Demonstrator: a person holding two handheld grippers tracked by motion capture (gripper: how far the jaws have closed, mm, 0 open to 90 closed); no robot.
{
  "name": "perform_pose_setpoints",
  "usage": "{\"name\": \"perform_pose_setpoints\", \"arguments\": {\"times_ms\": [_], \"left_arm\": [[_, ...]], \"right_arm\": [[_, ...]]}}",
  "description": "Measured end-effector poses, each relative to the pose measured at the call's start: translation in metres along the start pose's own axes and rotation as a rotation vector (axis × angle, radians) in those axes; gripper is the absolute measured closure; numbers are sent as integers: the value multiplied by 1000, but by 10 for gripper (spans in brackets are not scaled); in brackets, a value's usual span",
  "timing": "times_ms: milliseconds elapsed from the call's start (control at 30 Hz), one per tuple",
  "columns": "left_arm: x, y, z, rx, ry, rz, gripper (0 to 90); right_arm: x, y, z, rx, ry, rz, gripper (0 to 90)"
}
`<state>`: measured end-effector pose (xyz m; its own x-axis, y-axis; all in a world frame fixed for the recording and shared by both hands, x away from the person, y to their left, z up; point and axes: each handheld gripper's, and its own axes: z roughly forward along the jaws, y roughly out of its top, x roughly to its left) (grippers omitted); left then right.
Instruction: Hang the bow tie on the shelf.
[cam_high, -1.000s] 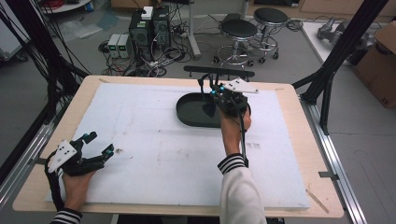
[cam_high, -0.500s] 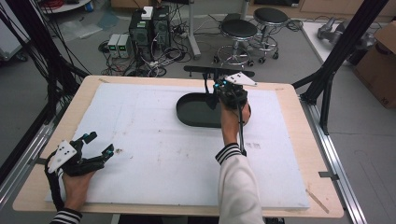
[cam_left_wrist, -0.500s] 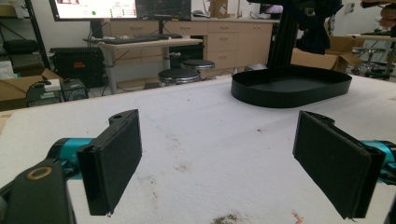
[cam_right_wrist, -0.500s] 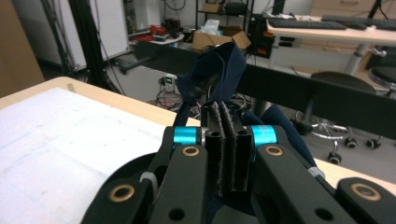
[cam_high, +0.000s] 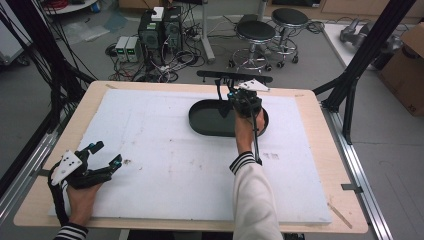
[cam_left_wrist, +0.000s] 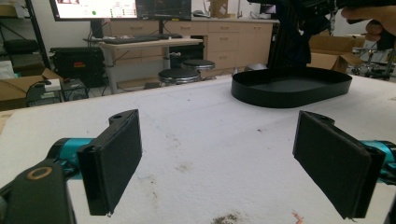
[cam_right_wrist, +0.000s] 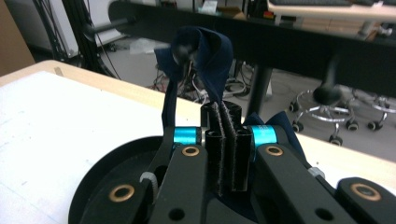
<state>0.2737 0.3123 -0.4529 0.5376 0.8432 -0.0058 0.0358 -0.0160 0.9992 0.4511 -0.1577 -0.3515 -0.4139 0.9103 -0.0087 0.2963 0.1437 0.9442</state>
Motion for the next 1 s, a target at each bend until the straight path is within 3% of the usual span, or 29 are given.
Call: {"name": "perform_pose_setpoints", "arguments": {"times_ms": [267, 333, 567, 700, 800, 867, 1000], "left_arm": [[0, 0, 0, 0, 0, 2, 160], [0, 0, 0, 0, 0, 2, 159], [0, 0, 0, 2, 1, 0, 160], [0, 0, 0, 0, 3, -4, 160], [0, 0, 0, 1, 4, -2, 160], [0, 0, 0, -1, 4, -6, 160], [0, 0, 0, 3, 7, -2, 160]], "right_arm": [[-1, -4, 5, 33, -12, -17, 833], [-3, -6, 6, 40, 7, 6, 807], [-4, -6, 3, 71, 47, 8, 699], [1, -5, -6, 68, 76, -26, 601], [3, -6, -18, 69, 131, -49, 494], [5, -9, -26, 65, 134, -75, 460], [4, -17, -47, 32, 155, -81, 393]]}}
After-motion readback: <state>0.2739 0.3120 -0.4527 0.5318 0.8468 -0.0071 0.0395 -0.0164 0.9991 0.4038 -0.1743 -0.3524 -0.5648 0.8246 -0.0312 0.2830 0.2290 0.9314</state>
